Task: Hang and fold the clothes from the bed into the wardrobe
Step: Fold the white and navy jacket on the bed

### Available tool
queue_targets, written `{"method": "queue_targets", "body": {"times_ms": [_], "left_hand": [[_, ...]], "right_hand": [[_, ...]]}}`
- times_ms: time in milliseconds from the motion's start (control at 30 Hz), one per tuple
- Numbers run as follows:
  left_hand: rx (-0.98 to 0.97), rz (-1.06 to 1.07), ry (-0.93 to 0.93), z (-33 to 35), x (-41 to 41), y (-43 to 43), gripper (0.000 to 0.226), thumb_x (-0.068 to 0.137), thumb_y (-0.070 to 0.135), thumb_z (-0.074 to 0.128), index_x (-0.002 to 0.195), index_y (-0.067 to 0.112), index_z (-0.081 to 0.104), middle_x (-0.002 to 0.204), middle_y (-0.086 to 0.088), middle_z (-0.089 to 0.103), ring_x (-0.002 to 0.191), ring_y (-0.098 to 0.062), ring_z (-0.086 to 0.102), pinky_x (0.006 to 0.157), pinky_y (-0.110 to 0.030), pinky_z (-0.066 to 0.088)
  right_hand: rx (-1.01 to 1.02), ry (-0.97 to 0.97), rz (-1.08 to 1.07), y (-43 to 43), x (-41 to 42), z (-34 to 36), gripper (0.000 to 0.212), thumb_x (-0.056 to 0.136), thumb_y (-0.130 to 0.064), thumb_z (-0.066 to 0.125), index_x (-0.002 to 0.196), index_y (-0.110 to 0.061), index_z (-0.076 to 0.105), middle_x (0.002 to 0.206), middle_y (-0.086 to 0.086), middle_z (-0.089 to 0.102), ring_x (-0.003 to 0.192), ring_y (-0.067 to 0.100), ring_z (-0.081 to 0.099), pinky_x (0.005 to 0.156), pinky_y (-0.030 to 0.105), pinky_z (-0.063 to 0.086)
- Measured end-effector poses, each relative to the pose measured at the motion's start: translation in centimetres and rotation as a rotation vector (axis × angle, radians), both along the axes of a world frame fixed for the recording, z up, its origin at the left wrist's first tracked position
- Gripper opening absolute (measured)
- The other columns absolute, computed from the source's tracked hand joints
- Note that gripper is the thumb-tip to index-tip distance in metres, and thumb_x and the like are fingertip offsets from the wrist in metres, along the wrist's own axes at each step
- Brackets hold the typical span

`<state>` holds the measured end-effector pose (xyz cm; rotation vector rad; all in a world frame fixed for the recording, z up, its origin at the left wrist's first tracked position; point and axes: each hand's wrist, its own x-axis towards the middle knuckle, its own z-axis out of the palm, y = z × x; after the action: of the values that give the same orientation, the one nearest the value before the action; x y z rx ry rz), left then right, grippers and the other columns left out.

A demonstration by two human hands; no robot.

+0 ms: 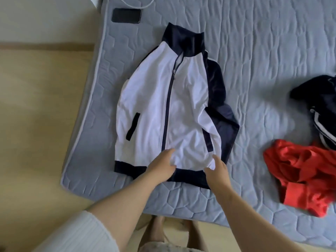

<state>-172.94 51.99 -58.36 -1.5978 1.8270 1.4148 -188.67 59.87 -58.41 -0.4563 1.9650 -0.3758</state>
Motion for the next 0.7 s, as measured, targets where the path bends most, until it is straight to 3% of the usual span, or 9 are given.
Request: {"method": "queue_targets", "body": {"times_ms": [133, 267, 367, 467, 533, 600, 700], "left_hand": [[-0.004, -0.141, -0.027, -4.4, -0.8, 3.8, 0.063, 0.092, 0.020, 0.051, 0.146, 0.025, 0.018, 0.152, 0.010, 0.017, 0.131, -0.016, 0.035, 0.100, -0.030, 0.038], [-0.012, -0.147, -0.002, -7.4, -3.0, 5.5, 0.059, 0.087, 0.010, 0.050, 0.139, 0.025, 0.027, 0.149, 0.012, 0.016, 0.130, -0.017, 0.033, 0.096, -0.033, 0.040], [0.007, -0.011, 0.039, -9.0, -5.3, 5.9, 0.048, 0.086, 0.011, 0.047, 0.131, 0.024, 0.037, 0.144, 0.009, 0.029, 0.125, -0.015, 0.036, 0.097, -0.031, 0.038], [0.018, 0.149, 0.028, -10.2, -7.3, 5.6, 0.041, 0.088, 0.035, 0.050, 0.128, 0.031, 0.040, 0.135, 0.011, 0.041, 0.121, -0.016, 0.039, 0.102, -0.034, 0.036], [0.032, 0.189, -0.014, -10.7, -8.3, 5.1, 0.049, 0.086, 0.050, 0.051, 0.130, 0.035, 0.037, 0.134, 0.010, 0.043, 0.123, -0.018, 0.040, 0.103, -0.036, 0.036], [0.039, 0.244, -0.033, -10.6, -9.0, 4.5, 0.053, 0.086, 0.050, 0.053, 0.133, 0.033, 0.036, 0.136, 0.007, 0.043, 0.125, -0.018, 0.041, 0.101, -0.032, 0.037], [0.043, 0.346, -0.005, -9.4, -10.2, 3.2, 0.048, 0.089, 0.043, 0.053, 0.133, 0.030, 0.038, 0.135, 0.007, 0.045, 0.117, -0.013, 0.047, 0.088, -0.025, 0.035]], "right_hand": [[0.104, -0.013, -0.283, 2.6, -1.0, -4.4, 0.046, 0.094, -0.016, 0.040, 0.140, -0.018, 0.034, 0.143, 0.007, 0.036, 0.122, 0.028, 0.044, 0.099, 0.042, 0.040], [0.111, -0.009, -0.389, 3.3, -2.7, -8.1, 0.038, 0.095, -0.014, 0.038, 0.132, -0.015, 0.042, 0.105, 0.003, 0.049, 0.086, 0.023, 0.049, 0.071, 0.033, 0.041], [0.127, -0.061, -0.458, 2.8, -3.9, -10.3, 0.044, 0.094, -0.018, 0.042, 0.138, -0.016, 0.036, 0.099, -0.002, 0.051, 0.088, 0.023, 0.050, 0.075, 0.035, 0.040], [0.134, -0.081, -0.377, 2.0, -4.9, -11.3, 0.028, 0.090, -0.013, 0.049, 0.117, -0.011, 0.052, 0.089, 0.003, 0.056, 0.083, 0.024, 0.054, 0.073, 0.034, 0.045], [0.119, -0.068, -0.338, 1.5, -5.7, -11.3, 0.015, 0.088, -0.012, 0.051, 0.100, -0.013, 0.060, 0.079, 0.003, 0.057, 0.076, 0.023, 0.054, 0.066, 0.030, 0.043], [0.091, -0.016, -0.303, 0.8, -6.4, -10.6, 0.010, 0.087, -0.014, 0.052, 0.079, -0.012, 0.058, 0.064, 0.001, 0.052, 0.063, 0.020, 0.049, 0.056, 0.029, 0.039], [0.010, 0.039, -0.290, -0.2, -7.1, -9.2, 0.025, 0.088, -0.016, 0.052, 0.065, -0.011, 0.044, 0.054, 0.000, 0.040, 0.054, 0.018, 0.037, 0.048, 0.029, 0.029]]}}
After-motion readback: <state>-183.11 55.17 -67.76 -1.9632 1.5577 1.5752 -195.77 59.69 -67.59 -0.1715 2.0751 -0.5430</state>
